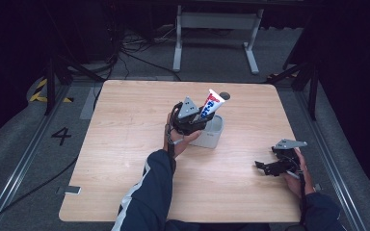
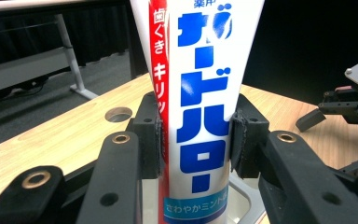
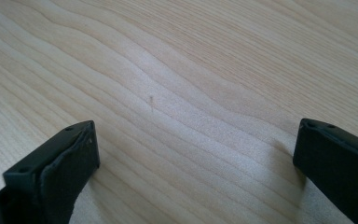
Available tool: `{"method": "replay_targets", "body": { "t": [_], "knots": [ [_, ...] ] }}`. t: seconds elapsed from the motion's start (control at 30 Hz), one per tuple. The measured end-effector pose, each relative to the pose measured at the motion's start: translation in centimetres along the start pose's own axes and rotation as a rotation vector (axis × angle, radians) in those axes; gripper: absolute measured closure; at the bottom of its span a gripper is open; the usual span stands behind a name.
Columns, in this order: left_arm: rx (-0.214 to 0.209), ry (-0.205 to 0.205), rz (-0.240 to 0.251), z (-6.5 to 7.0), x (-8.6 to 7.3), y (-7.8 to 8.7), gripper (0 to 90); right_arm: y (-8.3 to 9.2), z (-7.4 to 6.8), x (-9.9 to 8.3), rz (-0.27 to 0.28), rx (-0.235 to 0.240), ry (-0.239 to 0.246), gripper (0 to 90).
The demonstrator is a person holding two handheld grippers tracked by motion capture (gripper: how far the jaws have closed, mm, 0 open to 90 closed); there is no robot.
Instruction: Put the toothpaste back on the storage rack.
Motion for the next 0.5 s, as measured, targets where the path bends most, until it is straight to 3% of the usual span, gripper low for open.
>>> {"method": "replay_targets", "body": {
  "t": [0.5],
  "knots": [
    [0.003, -0.026, -0.064, 0.08, -0.55, 0.37, 59.9, -0.01, 0.00, 0.00, 0.000, 0.001, 0.000, 0.3]
  ]
}}
Point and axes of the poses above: each handheld gripper's, and its own axes: y roughly backward along the jaws, x roughly out of its top, z roughly to its right, the point moved 5 cm from there along -y, roughly forward along the jaws, and after that the axes turned 15 degrees about z, right-handed, at the moved point
